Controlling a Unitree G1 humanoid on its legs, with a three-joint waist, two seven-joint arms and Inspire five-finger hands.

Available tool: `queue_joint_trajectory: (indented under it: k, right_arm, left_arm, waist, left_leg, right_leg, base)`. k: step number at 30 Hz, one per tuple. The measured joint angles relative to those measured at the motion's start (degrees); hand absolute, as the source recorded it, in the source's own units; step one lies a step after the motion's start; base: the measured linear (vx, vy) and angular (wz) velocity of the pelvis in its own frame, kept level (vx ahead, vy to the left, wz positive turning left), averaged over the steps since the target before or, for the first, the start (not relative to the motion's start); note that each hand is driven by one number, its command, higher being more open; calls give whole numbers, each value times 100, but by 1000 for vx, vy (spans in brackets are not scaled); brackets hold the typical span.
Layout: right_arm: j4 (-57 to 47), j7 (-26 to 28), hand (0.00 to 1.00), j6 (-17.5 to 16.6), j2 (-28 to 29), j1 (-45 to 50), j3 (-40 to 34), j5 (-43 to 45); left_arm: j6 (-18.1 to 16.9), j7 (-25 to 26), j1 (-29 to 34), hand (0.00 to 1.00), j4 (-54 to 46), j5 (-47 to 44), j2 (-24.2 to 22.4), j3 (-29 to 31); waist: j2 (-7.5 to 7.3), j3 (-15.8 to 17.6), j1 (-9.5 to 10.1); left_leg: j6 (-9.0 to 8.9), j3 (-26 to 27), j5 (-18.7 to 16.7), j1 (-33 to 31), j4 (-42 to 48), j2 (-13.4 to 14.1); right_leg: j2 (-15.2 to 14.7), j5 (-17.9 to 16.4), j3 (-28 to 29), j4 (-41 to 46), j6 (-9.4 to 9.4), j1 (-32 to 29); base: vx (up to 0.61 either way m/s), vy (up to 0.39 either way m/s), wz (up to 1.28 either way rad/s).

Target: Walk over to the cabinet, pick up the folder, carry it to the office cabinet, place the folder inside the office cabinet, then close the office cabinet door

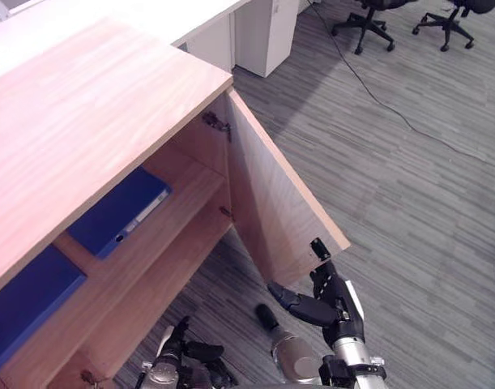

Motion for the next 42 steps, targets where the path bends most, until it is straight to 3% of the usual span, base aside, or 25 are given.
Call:
queue_joint_trajectory:
  k: [4, 5, 6, 7, 8, 9, 10, 11, 12, 13, 14, 17, 19, 24, 26, 30, 32, 35, 37, 40, 42]
  right_arm:
    - [170, -8, 100, 473, -403, -596, 440, -18]
    - [246, 5, 100, 582, -672, -1030, 678, -17]
    - [470, 75, 100, 649, -771, -1596, 859, -19]
    - [826, 132, 100, 805, -769, -2560, 996, -25]
    - [940, 132, 100, 849, -763, -3006, 1022, -29]
    - [1166, 73, 100, 842, -492, -3813, 937, -36]
    - [1399, -20, 100, 839, -207, -4330, 783, -29]
    - [1625, -95, 100, 835, 43, -4754, 572, -30]
    - [1962, -180, 100, 815, 182, -5251, 245, -30]
    - [2136, -229, 100, 809, 174, -5507, 123, -32]
    - [2421, -289, 100, 755, 170, -5942, -126, -25]
    - [3138, -419, 100, 661, 64, -6620, -610, 68]
    - [3336, -555, 100, 388, 37, -6588, -658, 282]
    - [5215, -657, 100, 252, -814, -7634, -1693, 461]
    - [5617, -645, 100, 263, -1079, -7941, -1729, 458]
    - [5643, -634, 100, 252, -1077, -7905, -1680, 438]
    - [5168, -602, 100, 167, -1111, -7515, -1607, 411]
    - [3886, -485, 100, -84, -1085, -6243, -1362, 54]
    - [3288, -198, 100, -151, -920, -5040, -1137, -426]
    - [3318, 89, 100, -144, -478, -3892, -1056, -910]
    - [3584, 207, 100, -142, -134, -3433, -1051, -1243]
  left_arm:
    - [86, 18, -209, 100, -62, -1, 31, 19]
    - [118, 55, -309, 100, -94, -17, 29, 65]
    - [153, 112, -366, 100, -131, -22, 3, 103]
    - [192, 153, -406, 100, -202, -105, -155, 287]
    - [192, 197, -412, 100, -217, -131, -278, 359]
    - [178, 246, -440, 100, -269, -147, -411, 384]
    - [136, 250, -442, 100, -305, -255, -454, 399]
    - [113, 246, -452, 100, -353, -297, -441, 449]
    - [120, 240, -446, 100, -477, -342, -421, 496]
    - [112, 266, -399, 100, -518, -372, -465, 533]
    - [94, 327, -372, 100, -565, -480, -444, 627]
    - [68, 381, -297, 100, -646, -646, -377, 777]
    - [37, 381, -68, 100, -728, -688, -222, 777]
    - [-85, 348, 239, 100, -737, -935, -150, 767]
    - [-123, 346, 244, 100, -741, -1023, -147, 755]
    - [-158, 342, 275, 100, -751, -1029, -122, 714]
    - [-172, 341, 276, 100, -753, -1029, -155, 663]
    - [-166, 352, 341, 100, -781, -1042, -169, 686]
    - [-145, 369, 373, 100, -783, -1050, -216, 750]
    - [-145, 378, 389, 100, -904, -1148, -311, 778]
    - [-180, 374, 478, 100, -1116, -1262, -376, 785]
  waist:
    - [-67, 15, 426]
    - [-136, 6, 607]
    - [-268, 11, 704]
    - [-146, 86, 835]
    - [41, 142, 924]
    - [230, 283, 1058]
    - [225, 355, 1129]
    - [108, 377, 1115]
    - [60, 355, 1145]
    - [188, 361, 1178]
    - [224, 445, 1267]
    - [169, 467, 1347]
    - [151, 469, 1278]
    - [154, 475, 1322]
    - [167, 483, 1359]
    - [174, 487, 1311]
    - [182, 490, 1302]
    - [199, 481, 1269]
    - [258, 448, 1200]
    - [405, 364, 1175]
    - [400, 344, 1180]
  left_leg:
    - [-48, -666, 28, -388, 3, -33]
    - [-82, -843, 146, -519, -258, -199]
    - [10, -928, 217, -563, -336, -397]
    - [0, -1072, 69, -758, 386, -291]
    - [-66, -1150, 24, -742, 516, -198]
    - [152, -1385, 19, -806, 419, -105]
    - [95, -1429, 67, -867, 221, -129]
    - [26, -1544, 150, -908, 17, -317]
    - [89, -1628, 143, -1124, 511, -392]
    - [51, -1747, 115, -1109, 633, -300]
    - [33, -1912, 122, -1085, 380, -333]
    - [16, -2078, 416, -1074, -32, -603]
    - [26, -2188, 444, -1069, -39, -649]
    - [110, -2365, 729, -1026, -541, -853]
    - [96, -2443, 838, -1035, -652, -881]
    - [125, -2503, 952, -951, -807, -863]
    - [105, -2518, 1013, -903, -972, -902]
    - [87, -2610, 1028, -841, -1086, -959]
    - [89, -2905, 1007, -752, -1094, -1063]
    - [89, -3476, 1022, -699, -1096, -1163]
    - [82, -3834, 1087, -667, -1095, -1313]
  right_leg:
    - [-57, -299, -644, 506, -24, 25]
    - [-154, -512, -789, 256, -116, 98]
    - [-329, -527, -973, 25, -121, 62]
    - [-330, -480, -1301, -14, -56, -5]
    - [-223, -457, -1428, -17, -16, 1]
    - [-96, -433, -1531, -79, 38, 16]
    - [-77, -437, -1548, 180, -109, -119]
    - [-198, -587, -1555, 516, -275, -191]
    - [-359, -551, -1785, 386, -202, -126]
    - [-296, -541, -1926, 402, -213, -122]
    - [-306, -523, -2052, 396, -224, -121]
    - [-457, -309, -2202, 175, -246, -21]
    - [-478, -285, -2271, 142, -241, 57]
    - [-550, -214, -2415, -107, -217, 106]
    - [-548, -137, -2489, -158, -236, 108]
    - [-520, -112, -2529, -194, -222, 154]
    - [-540, -113, -2549, -225, -221, 153]
    - [-584, -206, -2634, -181, -198, 190]
    - [-681, -512, -2866, 191, -173, 288]
    - [-698, -734, -2713, 750, -220, 311]
    - [-780, -947, -2702, 831, -221, 493]
  base:
    - [-97, -14, 39]
    - [-45, -8, 54]
    - [-152, -36, 47]
    - [-207, -27, 23]
    - [-274, -7, 26]
    - [-242, -12, 39]
    - [-190, -15, 91]
    - [10, -59, 146]
    - [60, -48, 140]
    - [36, -20, 124]
    - [-62, 22, 85]
    - [-16, 39, 70]
    - [34, 60, 29]
    - [27, 11, 24]
    - [42, -24, 21]
    - [50, -25, 7]
    - [8, 0, 8]
    - [55, 7, 21]
    - [87, 2, 70]
    - [94, 27, 97]
    - [118, 45, 125]
